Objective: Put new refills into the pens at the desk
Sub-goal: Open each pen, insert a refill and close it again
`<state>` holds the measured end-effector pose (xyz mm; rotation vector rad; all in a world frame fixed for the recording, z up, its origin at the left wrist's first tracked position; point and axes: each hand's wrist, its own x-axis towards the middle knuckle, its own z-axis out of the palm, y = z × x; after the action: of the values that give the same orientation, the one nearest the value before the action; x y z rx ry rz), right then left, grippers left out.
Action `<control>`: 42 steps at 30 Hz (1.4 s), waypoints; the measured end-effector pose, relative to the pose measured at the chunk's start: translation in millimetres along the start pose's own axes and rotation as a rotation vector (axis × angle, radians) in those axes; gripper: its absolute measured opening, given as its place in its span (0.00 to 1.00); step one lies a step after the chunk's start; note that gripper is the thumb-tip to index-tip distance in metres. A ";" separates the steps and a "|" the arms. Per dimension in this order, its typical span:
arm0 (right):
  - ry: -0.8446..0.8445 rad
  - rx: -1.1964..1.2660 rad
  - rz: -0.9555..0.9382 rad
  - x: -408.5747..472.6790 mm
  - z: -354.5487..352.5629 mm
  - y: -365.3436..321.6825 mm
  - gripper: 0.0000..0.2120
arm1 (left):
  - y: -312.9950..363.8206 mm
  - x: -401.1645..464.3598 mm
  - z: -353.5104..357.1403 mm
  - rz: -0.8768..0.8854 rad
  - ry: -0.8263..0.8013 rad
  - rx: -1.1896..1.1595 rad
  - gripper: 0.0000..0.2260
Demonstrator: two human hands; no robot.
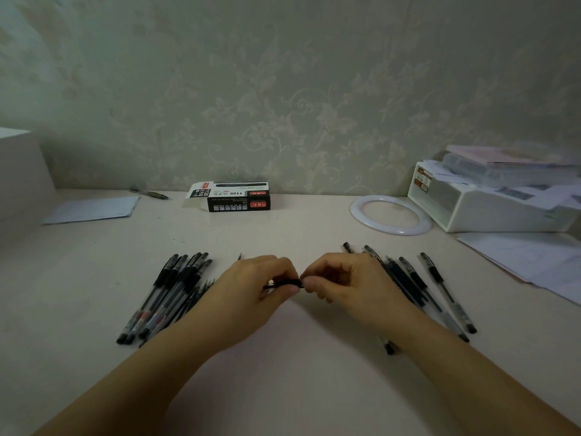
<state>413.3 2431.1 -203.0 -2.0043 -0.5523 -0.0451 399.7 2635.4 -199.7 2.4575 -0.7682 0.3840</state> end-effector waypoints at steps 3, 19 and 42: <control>-0.009 0.013 0.012 -0.3 0.2 1.0 0.03 | 0.6 0.0 -0.2 0.006 0.005 -0.004 0.02; 0.020 0.057 -0.012 -0.7 -2.3 -5.1 0.03 | 8.4 0.4 -1.1 0.026 0.083 -0.031 0.01; 0.341 -0.655 0.030 0.6 -12.0 6.1 0.10 | -20.4 3.5 -16.5 -0.363 0.391 0.223 0.04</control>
<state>418.7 2418.8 -202.1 -2.5592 -0.3029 -0.6057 412.8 2657.4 -193.0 2.5385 -0.1172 0.8100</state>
